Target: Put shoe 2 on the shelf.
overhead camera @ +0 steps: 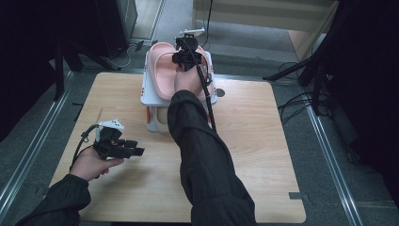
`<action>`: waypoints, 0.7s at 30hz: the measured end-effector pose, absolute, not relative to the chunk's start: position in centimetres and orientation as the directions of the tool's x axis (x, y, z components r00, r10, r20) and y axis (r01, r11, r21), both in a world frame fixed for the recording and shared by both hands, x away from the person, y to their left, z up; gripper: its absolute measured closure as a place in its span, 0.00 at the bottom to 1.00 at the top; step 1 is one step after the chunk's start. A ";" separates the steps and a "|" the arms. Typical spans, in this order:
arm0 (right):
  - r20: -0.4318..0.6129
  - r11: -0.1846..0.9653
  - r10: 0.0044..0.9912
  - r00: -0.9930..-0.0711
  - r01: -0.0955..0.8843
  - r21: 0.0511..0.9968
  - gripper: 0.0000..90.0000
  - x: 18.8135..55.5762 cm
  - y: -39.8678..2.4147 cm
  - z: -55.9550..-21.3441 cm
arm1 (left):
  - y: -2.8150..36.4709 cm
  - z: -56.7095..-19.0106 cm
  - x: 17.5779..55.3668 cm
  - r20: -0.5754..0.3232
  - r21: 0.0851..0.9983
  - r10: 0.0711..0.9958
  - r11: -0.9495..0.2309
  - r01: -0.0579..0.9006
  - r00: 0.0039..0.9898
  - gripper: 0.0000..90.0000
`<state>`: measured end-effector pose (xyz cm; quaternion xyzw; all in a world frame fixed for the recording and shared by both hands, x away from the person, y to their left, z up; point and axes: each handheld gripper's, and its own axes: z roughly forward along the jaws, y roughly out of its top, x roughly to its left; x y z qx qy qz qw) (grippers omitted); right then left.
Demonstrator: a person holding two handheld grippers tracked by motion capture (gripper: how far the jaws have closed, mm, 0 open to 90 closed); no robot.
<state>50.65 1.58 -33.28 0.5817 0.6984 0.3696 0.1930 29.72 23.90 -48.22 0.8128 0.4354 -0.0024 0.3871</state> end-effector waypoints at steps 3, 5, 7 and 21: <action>0.153 0.057 0.955 -0.253 0.665 0.744 0.79 50.6 1.6 -33.3 | 23.9 -48.2 29.7 -0.341 0.627 0.705 -0.322 0.709 0.621 0.53; 0.154 0.055 0.956 -0.251 0.666 0.744 0.80 50.6 1.5 -33.3 | 23.9 -48.2 29.7 -0.341 0.627 0.705 -0.322 0.709 0.622 0.53; 0.151 0.055 0.957 -0.248 0.666 0.744 0.83 50.7 1.5 -33.2 | 23.8 -48.2 29.7 -0.342 0.627 0.705 -0.320 0.710 0.621 0.53; 0.144 0.067 0.954 -0.264 0.653 0.754 0.72 50.5 1.8 -33.3 | 24.0 -48.2 29.7 -0.344 0.627 0.708 -0.316 0.712 0.617 0.53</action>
